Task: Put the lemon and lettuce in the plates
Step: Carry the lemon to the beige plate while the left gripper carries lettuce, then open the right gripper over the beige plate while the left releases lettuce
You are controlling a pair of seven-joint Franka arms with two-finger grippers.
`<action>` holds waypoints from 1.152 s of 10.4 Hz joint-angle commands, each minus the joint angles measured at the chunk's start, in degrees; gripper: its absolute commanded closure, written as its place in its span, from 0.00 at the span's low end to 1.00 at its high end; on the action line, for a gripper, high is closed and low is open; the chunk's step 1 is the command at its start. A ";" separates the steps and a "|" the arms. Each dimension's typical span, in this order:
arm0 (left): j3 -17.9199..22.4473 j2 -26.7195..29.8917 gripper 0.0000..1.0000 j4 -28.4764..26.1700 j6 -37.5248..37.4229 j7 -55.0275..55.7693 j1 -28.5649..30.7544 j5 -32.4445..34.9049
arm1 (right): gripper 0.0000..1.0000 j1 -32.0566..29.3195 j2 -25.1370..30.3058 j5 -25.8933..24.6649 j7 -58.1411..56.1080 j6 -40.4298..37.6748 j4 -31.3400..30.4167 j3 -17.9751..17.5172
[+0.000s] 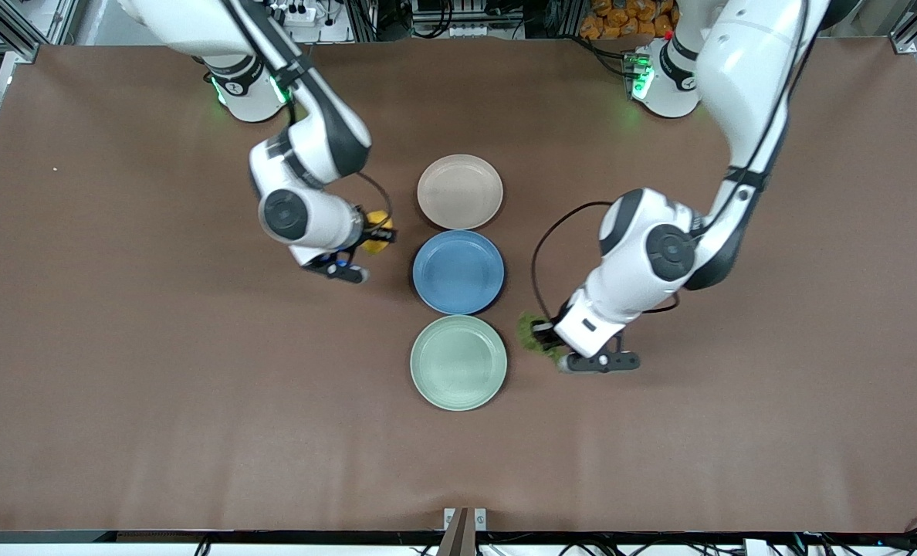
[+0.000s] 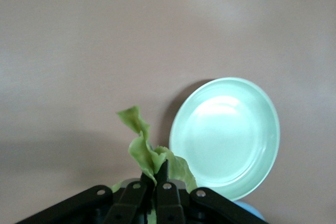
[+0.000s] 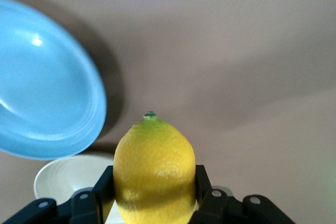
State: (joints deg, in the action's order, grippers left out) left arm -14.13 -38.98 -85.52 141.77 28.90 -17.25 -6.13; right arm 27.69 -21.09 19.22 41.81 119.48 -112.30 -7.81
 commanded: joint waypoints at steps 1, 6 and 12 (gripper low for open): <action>0.15 -5.04 1.00 3.95 8.22 3.35 -2.07 -2.74 | 1.00 4.29 0.27 3.09 4.33 0.05 0.15 0.25; 0.42 -11.89 0.91 5.71 17.14 6.44 -6.12 -3.28 | 1.00 15.02 -4.12 7.76 11.45 10.66 -0.03 0.43; 0.86 -13.49 0.00 5.19 16.88 6.61 -7.09 -2.75 | 0.01 16.34 -7.21 9.95 13.03 13.15 0.15 0.43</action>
State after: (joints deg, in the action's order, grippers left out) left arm -13.94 -52.63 -81.38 158.39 34.76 -23.45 -8.29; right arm 43.75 -28.62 27.30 53.76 132.56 -112.45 -7.57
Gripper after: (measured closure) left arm 0.308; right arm 0.352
